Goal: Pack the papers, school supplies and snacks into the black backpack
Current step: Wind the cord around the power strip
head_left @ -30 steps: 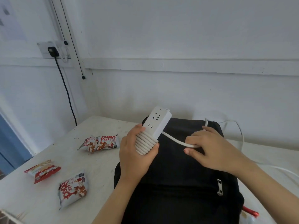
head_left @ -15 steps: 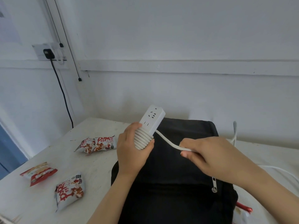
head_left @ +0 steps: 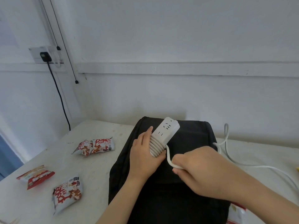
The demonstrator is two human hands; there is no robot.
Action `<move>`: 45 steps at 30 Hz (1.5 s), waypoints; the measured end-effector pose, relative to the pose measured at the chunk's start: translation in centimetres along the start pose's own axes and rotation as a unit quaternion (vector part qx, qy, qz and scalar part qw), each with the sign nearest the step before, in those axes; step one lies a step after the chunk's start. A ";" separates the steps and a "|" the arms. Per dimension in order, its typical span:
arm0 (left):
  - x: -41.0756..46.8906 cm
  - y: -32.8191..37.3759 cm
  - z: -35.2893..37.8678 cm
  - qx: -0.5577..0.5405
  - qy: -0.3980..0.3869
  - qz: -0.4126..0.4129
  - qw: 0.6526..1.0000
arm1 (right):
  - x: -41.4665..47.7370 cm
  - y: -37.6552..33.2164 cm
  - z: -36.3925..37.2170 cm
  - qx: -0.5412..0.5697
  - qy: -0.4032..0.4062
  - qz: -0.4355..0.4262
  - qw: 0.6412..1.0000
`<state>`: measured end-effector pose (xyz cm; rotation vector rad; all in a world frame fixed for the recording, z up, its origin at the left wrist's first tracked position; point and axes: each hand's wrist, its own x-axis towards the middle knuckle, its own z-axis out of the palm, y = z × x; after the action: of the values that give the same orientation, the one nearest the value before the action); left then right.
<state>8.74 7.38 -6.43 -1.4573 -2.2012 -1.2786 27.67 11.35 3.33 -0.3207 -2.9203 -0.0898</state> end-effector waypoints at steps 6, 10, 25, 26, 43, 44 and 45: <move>-0.7 0.7 -1.1 -0.087 -0.077 0.034 0.993 | 1.1 1.9 -3.0 -0.025 0.066 -0.018 0.997; -1.4 2.0 -1.6 -0.095 -0.112 0.102 0.984 | 3.2 3.5 -5.6 -0.006 0.113 -0.004 0.994; -1.4 4.2 -3.1 -0.109 -0.006 0.243 0.964 | 6.7 9.3 -4.8 0.380 -0.010 0.101 0.919; -1.4 4.2 -3.1 -0.123 -0.005 0.226 0.966 | 6.6 9.4 -4.3 0.398 -0.012 0.105 0.911; 0.3 3.3 -3.5 -0.197 0.102 0.062 0.973 | 1.1 9.7 3.1 0.368 0.013 0.129 0.921; 0.4 3.0 -3.3 -0.191 0.090 0.048 0.976 | 0.8 9.6 3.3 0.348 0.013 0.136 0.927; 0.2 2.6 -3.0 -0.179 0.073 0.036 0.980 | 0.5 9.5 3.4 0.329 0.013 0.140 0.934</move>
<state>9.98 5.65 -3.11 -1.4884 -1.8761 -1.7645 28.62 20.96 0.50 -0.5925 -2.6385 0.8908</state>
